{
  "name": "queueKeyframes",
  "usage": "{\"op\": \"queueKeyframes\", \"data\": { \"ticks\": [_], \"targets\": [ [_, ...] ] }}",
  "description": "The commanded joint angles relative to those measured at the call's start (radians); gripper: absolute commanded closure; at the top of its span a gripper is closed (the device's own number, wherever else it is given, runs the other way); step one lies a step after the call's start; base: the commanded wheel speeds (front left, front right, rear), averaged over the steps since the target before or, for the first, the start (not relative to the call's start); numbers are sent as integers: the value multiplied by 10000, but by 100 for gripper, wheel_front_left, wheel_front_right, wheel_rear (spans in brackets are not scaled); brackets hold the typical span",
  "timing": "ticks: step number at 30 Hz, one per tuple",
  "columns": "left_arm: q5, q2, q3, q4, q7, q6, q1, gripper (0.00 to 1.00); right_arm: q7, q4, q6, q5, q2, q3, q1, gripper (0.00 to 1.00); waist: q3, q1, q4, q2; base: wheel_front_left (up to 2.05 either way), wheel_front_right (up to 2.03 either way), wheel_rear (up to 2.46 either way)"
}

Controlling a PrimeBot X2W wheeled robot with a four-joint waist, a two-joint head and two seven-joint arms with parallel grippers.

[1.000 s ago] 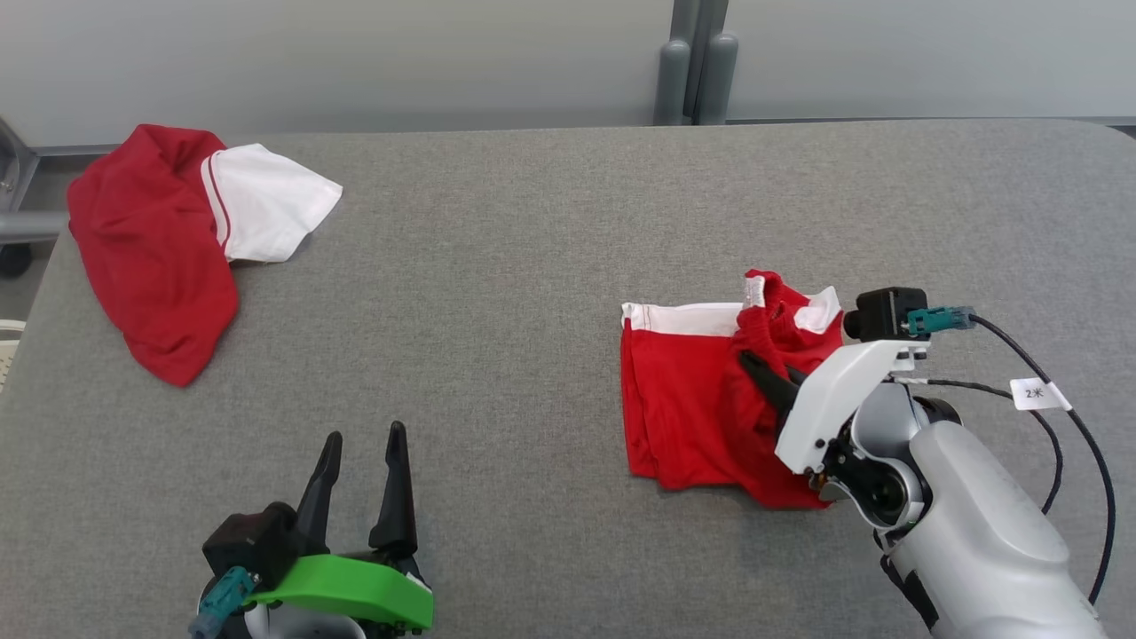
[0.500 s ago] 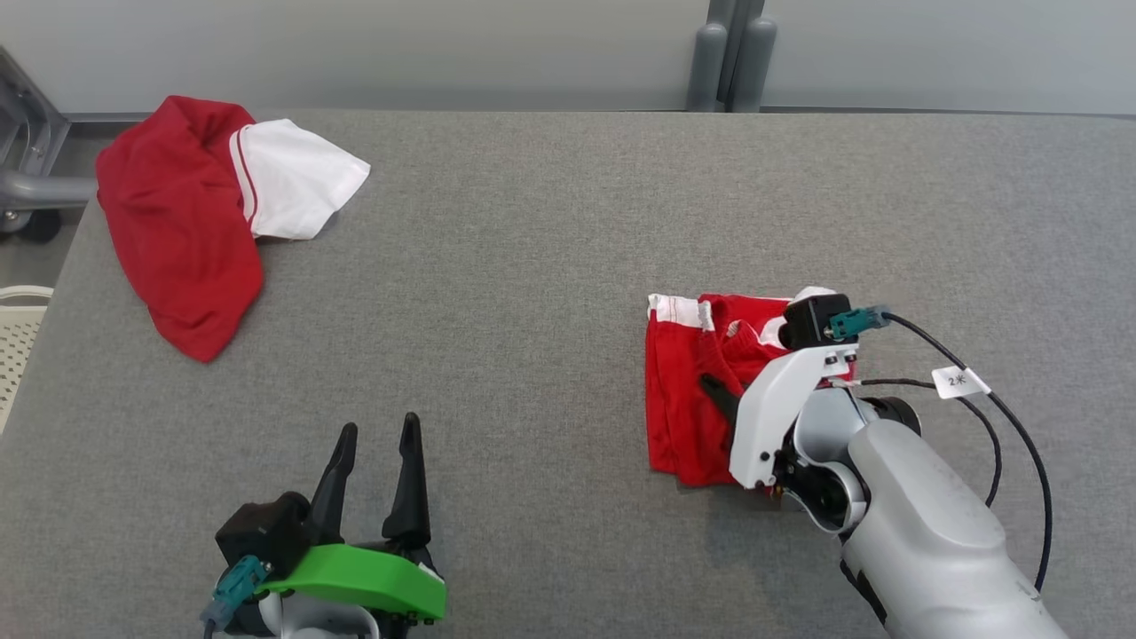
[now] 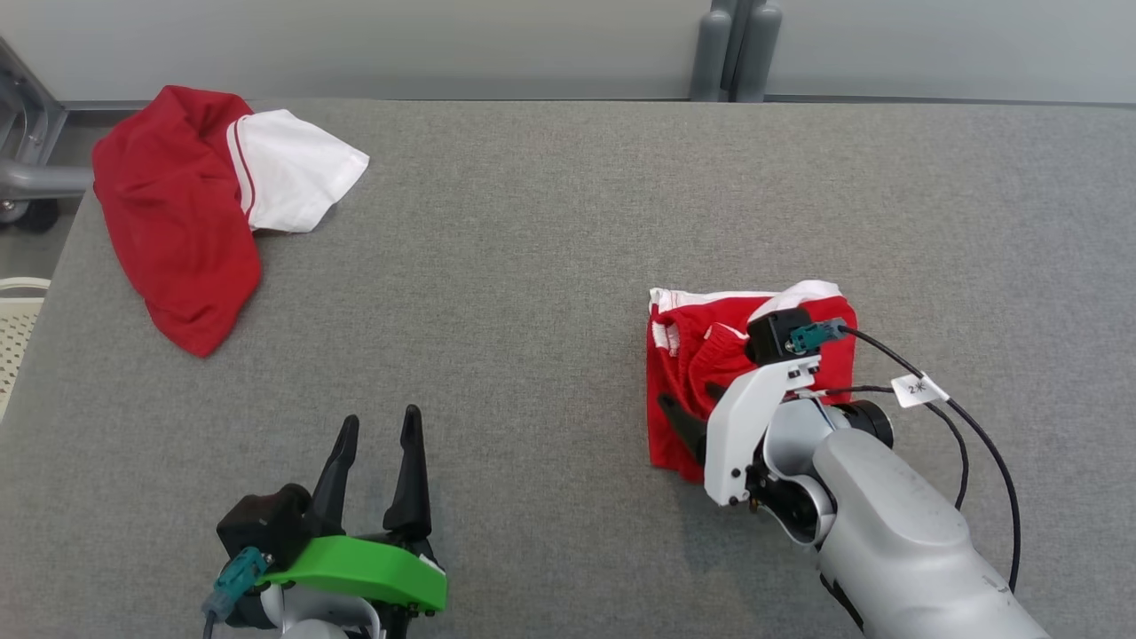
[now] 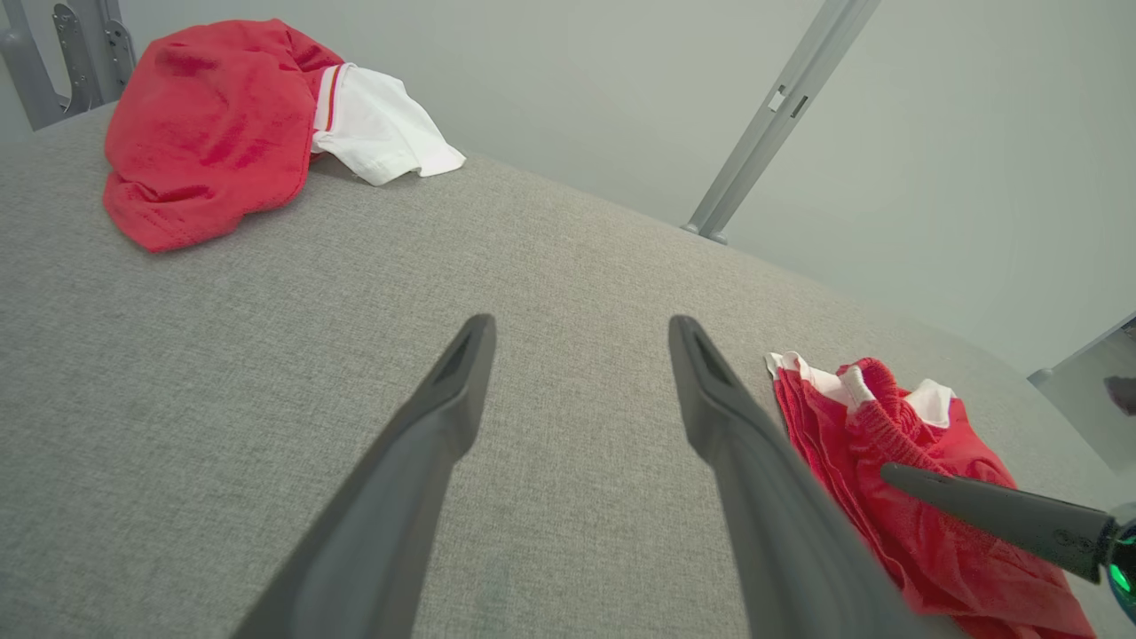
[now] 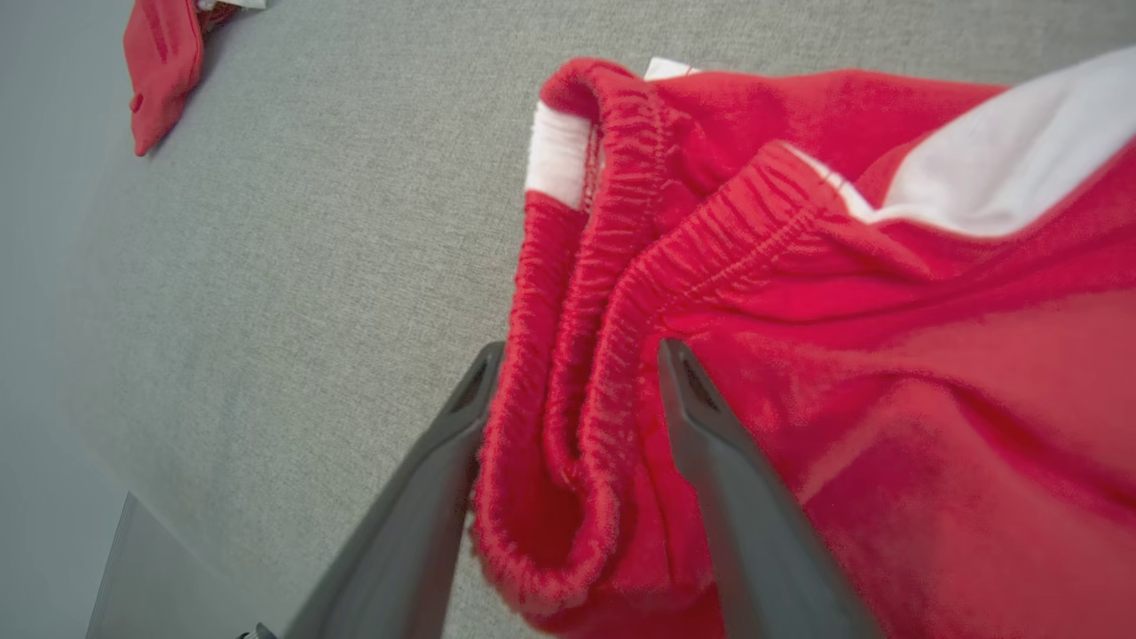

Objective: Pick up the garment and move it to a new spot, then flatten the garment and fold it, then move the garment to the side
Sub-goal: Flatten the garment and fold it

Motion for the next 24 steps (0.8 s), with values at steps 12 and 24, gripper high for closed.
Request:
{"op": "queueKeyframes", "data": {
  "ticks": [12, 24],
  "targets": [
    [147, 31, 240, -84, -22, -25, 112, 0, -1486, -829, 4, 83, -295, 587, 117, 0, -242, 0, -572, 0, 0, 0, 0],
    [231, 49, 204, -406, -20, 82, 359, 0, -3487, -2165, 4, -939, -734, -1026, 921, 0, -418, 0, -1194, 0, 0, 0, 0]
  ]
}}
